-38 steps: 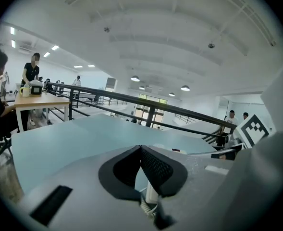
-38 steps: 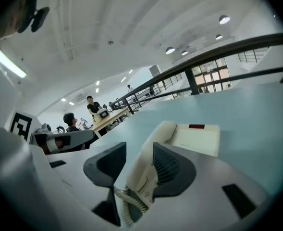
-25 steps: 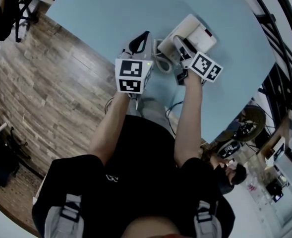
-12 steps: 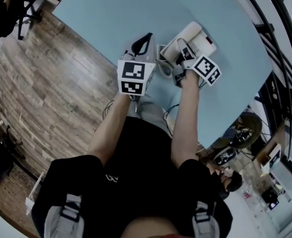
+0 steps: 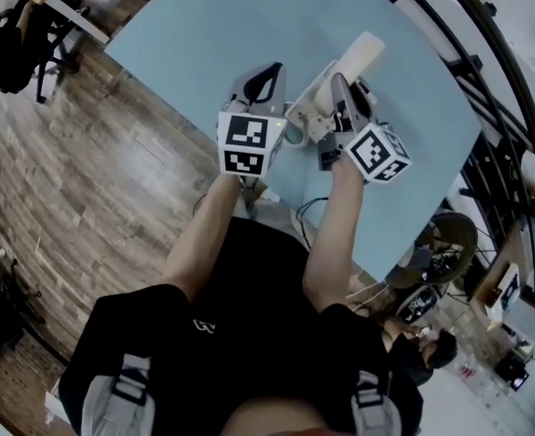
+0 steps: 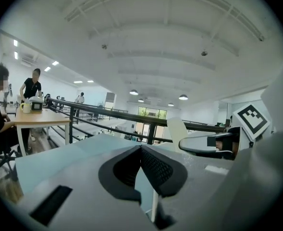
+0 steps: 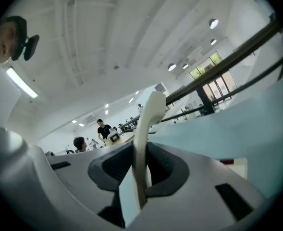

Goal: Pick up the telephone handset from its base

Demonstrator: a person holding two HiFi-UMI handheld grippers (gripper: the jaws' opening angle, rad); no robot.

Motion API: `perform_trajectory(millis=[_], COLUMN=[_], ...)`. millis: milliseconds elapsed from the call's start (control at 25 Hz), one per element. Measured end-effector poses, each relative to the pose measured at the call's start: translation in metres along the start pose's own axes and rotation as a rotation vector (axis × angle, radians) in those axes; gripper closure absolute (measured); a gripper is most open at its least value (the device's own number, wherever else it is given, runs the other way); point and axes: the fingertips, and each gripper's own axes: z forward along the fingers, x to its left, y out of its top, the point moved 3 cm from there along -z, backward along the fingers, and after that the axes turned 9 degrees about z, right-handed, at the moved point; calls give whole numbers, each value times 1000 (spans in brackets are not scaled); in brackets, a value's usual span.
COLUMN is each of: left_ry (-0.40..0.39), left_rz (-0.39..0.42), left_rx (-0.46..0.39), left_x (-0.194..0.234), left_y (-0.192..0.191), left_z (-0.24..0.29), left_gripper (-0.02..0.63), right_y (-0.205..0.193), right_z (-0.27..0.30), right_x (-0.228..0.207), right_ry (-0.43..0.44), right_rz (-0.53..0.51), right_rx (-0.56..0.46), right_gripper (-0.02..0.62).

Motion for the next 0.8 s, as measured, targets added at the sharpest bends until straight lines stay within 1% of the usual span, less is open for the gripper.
perform_trajectory(millis=[200, 360, 560, 800], left_ry=[-18, -26, -47, -66], left_rz=[54, 77, 93, 95], left_rx=[-98, -162, -206, -206], left_x=[-4, -8, -13, -18], left_y=[46, 74, 93, 91], left_z=[-11, -10, -7, -4], left_gripper=[607, 606, 606, 606], right_y=[34, 63, 89, 90], right_z=[-24, -42, -57, -61], right_x=[35, 51, 61, 59], right_ry=[-16, -17, -26, -26], right_rz=[-204, -310, -366, -386], right_rx=[-65, -146, -231, -247], right_gripper=[514, 514, 514, 512])
